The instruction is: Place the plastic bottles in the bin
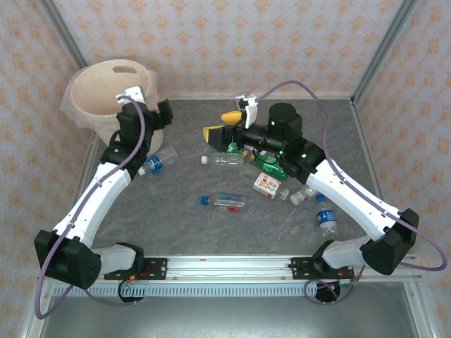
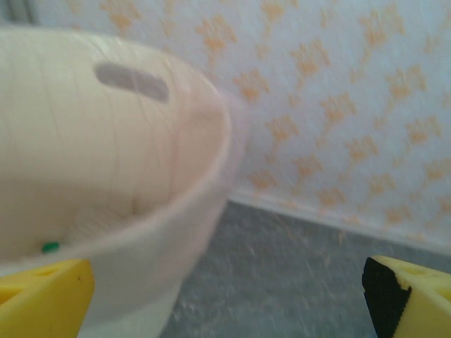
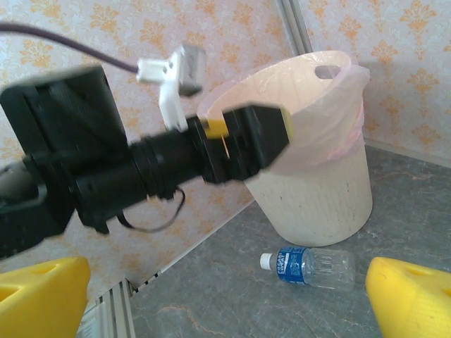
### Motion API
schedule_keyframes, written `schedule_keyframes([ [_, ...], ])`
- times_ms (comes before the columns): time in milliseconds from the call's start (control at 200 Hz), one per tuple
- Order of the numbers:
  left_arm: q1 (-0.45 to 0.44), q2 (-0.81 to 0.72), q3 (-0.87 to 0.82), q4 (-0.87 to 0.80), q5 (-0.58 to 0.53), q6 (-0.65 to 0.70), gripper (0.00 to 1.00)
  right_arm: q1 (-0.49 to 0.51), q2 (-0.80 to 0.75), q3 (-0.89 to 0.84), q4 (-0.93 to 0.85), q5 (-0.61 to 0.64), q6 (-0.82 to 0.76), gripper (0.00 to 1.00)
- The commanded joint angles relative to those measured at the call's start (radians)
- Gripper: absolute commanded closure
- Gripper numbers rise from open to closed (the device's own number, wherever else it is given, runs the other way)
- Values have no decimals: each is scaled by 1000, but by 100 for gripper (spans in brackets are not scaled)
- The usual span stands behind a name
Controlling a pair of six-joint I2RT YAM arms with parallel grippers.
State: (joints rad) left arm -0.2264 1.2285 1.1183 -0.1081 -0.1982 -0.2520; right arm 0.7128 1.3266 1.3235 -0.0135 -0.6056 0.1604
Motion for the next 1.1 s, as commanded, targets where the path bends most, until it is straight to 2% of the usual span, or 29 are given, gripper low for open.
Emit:
schedule_keyframes([
  [0,-53,-37,-109,77,25,15,1,8,-20,1,33,-3,10,0],
  [195,-85,6,-225,109,26,34,1,8,-27,-1,33,0,6,0],
  [435,-82,171,-170,14,-4,83,1,8,-23,1,33,-4,6,0],
  [651,-37,311,-136,-8,16,111,1,8,8,34,-20,7,-12,0],
  [886,28,383,-142,7,-20,132,1,8,14,30,-16,8,-16,0],
  [1096,61,417,-165,6,24,132,1,8,27,39,-26,9,-22,0],
])
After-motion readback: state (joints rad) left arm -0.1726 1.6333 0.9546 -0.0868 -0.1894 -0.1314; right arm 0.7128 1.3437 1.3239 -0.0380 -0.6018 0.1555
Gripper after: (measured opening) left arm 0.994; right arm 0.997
